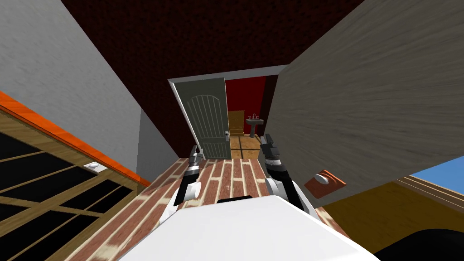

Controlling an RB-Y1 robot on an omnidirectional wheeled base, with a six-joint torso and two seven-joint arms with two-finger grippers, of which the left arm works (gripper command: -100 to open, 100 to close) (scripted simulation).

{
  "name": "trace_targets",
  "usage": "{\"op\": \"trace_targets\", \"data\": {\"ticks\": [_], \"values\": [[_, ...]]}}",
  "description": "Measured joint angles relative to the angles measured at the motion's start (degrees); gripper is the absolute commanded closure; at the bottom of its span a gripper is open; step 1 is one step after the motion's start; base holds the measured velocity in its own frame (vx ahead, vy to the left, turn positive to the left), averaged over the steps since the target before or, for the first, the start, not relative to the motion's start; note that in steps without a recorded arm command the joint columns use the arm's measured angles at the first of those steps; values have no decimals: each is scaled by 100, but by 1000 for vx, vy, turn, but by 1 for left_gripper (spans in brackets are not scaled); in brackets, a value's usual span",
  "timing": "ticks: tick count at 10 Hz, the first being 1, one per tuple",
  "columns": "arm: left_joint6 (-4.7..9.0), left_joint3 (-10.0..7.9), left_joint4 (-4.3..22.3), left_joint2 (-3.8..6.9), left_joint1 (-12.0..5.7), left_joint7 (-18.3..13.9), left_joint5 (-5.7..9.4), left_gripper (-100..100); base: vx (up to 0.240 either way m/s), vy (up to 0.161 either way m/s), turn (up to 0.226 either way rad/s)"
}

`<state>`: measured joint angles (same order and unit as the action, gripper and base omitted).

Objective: Pull the door open

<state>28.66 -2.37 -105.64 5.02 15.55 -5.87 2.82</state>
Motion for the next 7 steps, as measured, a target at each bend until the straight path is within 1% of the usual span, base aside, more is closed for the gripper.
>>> {"op": "trace_targets", "data": {"ticks": [2, 3, 4, 5, 6, 7], "values": [[-71, 24, 403, 21, -175, 14, -22, -100, 148, -40, -75], [-146, 40, 509, 29, -221, 20, -32, -100, 140, -62, -50], [-213, 33, 639, 53, -305, 16, -31, -100, 161, -68, -96], [-275, 31, 831, 79, -402, 10, -34, -100, 162, -56, -73], [-334, 33, 967, 105, -463, 2, -35, -100, 136, -23, -42], [-378, 39, 1085, 115, -514, 0, -41, -100, 130, -35, -106]]}}
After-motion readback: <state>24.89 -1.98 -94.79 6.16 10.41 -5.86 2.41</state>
